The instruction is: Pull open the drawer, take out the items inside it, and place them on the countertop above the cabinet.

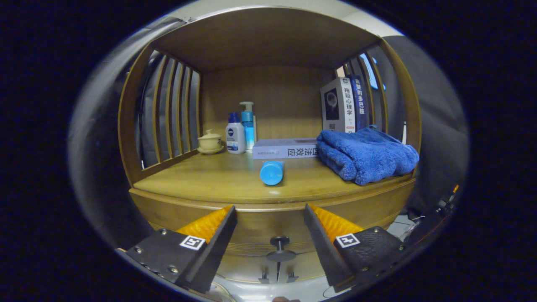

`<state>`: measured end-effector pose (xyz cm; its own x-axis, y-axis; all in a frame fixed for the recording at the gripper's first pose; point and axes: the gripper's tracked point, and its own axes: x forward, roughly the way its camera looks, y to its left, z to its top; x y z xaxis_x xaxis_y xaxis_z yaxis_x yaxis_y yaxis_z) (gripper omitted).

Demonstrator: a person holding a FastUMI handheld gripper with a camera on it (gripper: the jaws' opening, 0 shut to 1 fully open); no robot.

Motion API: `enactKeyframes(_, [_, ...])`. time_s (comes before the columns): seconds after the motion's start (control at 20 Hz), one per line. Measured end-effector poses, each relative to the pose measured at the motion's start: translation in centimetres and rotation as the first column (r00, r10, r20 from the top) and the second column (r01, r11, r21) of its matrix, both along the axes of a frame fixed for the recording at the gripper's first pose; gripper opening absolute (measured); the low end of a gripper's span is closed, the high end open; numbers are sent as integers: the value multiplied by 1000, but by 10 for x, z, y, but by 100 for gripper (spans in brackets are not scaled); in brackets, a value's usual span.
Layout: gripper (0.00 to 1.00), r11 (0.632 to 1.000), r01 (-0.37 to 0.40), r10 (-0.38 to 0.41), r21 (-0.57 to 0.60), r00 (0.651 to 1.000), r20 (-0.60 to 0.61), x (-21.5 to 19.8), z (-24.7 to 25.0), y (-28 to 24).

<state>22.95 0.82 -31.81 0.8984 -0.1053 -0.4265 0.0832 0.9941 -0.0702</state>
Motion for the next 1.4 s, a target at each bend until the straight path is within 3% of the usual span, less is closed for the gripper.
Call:
enactKeyframes(0.25, [97, 995, -16, 16, -103, 1000, 1, -4, 7, 2])
enactKeyframes(0.4, [97, 994, -21, 24, -105, 999, 22, -3, 21, 10])
enactKeyframes(0.7, [97, 996, -16, 29, -88, 988, 152, -11, 100, 11])
enactKeyframes(1.1, [97, 997, 26, -2, -68, 943, 333, -81, 214, -9])
enactKeyframes(1.4, [97, 993, 57, -14, -102, 923, 385, -154, 251, -23])
